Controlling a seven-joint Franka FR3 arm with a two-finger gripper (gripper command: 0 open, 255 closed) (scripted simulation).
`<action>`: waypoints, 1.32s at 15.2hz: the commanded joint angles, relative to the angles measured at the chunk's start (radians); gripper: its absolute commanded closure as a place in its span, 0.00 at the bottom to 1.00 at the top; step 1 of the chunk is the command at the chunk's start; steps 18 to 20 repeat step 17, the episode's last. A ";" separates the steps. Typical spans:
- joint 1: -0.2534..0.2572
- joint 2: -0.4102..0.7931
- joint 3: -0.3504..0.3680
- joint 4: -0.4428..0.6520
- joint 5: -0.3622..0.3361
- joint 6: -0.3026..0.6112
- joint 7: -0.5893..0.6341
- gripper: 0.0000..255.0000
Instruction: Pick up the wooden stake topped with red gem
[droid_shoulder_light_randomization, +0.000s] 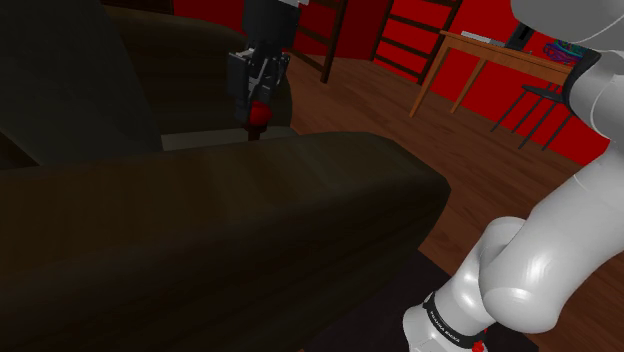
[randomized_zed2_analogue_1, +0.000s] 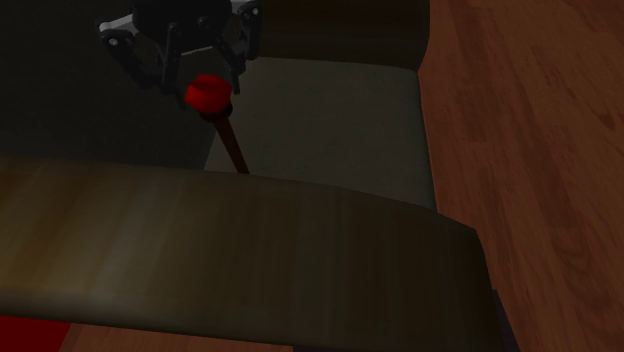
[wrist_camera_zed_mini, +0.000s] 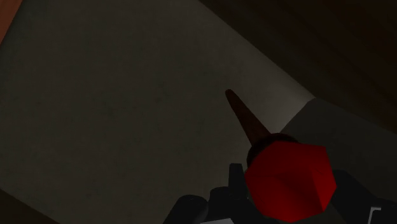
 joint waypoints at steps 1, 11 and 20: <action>0.000 0.004 0.000 0.017 -0.002 -0.014 0.002 1.00; 0.005 0.066 0.007 0.227 -0.021 -0.165 0.027 1.00; 0.011 0.104 0.012 0.333 -0.033 -0.234 0.041 1.00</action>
